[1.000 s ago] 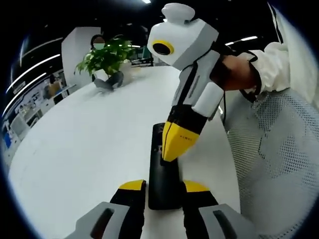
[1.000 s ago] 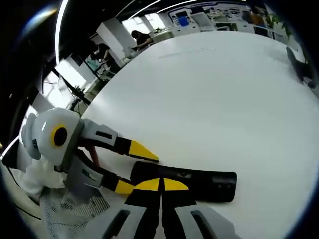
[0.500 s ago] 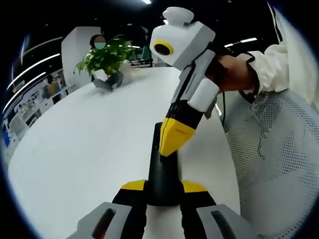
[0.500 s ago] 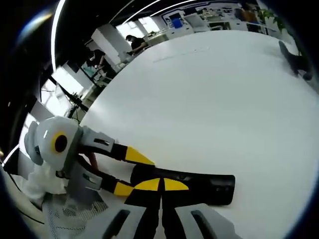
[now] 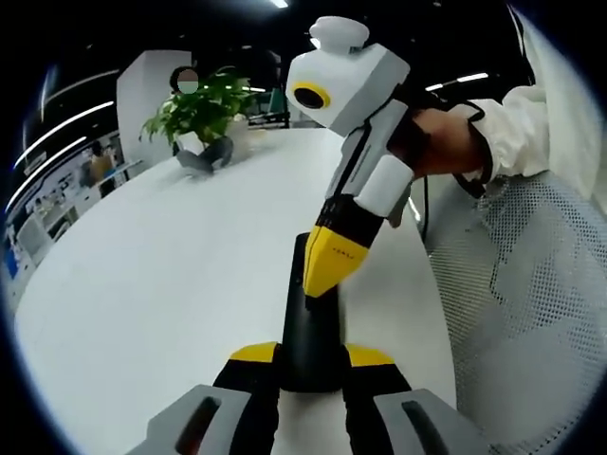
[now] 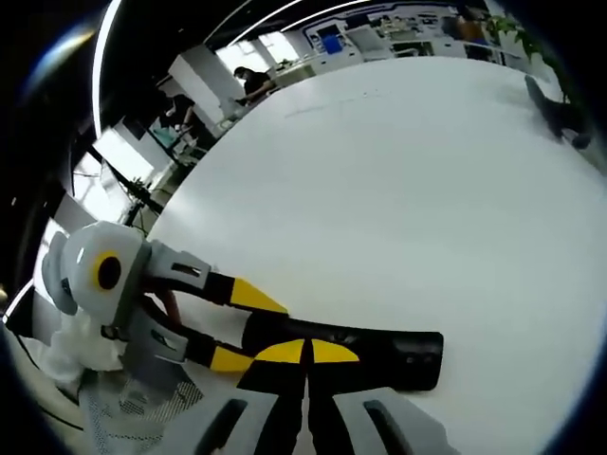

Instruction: Press the specified remote control buttons in sequence, fully releasing each button before pressing the next.

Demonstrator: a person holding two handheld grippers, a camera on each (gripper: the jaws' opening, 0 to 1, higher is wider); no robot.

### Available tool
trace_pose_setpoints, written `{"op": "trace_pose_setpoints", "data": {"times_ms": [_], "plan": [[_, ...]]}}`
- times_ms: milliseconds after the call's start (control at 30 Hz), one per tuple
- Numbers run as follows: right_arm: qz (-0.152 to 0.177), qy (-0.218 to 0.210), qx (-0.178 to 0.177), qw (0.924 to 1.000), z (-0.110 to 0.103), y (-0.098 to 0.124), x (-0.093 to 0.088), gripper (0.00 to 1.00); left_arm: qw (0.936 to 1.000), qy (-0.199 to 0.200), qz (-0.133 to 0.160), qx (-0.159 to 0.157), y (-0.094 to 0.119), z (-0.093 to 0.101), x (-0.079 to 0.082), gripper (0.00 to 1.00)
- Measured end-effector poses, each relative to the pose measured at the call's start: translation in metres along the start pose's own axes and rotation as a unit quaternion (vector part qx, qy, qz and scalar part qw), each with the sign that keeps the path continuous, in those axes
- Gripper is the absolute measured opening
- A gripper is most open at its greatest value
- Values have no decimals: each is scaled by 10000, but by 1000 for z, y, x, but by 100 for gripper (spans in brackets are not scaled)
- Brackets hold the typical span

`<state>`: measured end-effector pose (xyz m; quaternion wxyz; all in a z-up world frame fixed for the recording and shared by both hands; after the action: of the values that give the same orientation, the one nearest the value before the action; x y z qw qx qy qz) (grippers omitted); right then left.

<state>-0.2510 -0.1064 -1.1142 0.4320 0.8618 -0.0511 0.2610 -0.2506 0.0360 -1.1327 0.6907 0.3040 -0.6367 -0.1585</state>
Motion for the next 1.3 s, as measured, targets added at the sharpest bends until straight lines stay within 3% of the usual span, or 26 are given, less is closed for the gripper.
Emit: {"op": "trace_pose_setpoints", "data": {"times_ms": [800, 933, 1300], "plan": [[151, 150, -66, 9998, -2, 0, -1, 0, 10000, 2, -12, 18, 1, 1, 1, 25], [127, -213, 113, 9996, 3, 1, 0, 0, 10000, 17, -6, 16, 0, 0, 1, 25], [113, -123, 290, 9994, -5, -2, 1, 0, 10000, -12, 18, -10, 0, 0, 0, 25]]}}
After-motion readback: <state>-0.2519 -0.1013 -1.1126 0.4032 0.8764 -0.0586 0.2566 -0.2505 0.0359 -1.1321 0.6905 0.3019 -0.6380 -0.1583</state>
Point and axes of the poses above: the point that each gripper's makers call its tool centre point, and the gripper's own axes: y roughly backward along the fingers, z roughly to its right, x roughly out of its top, the point moved 9 cm from there along y, roughly backward along the fingers, and after that the axes turned 1 degree about z, right-handed, at the moved point
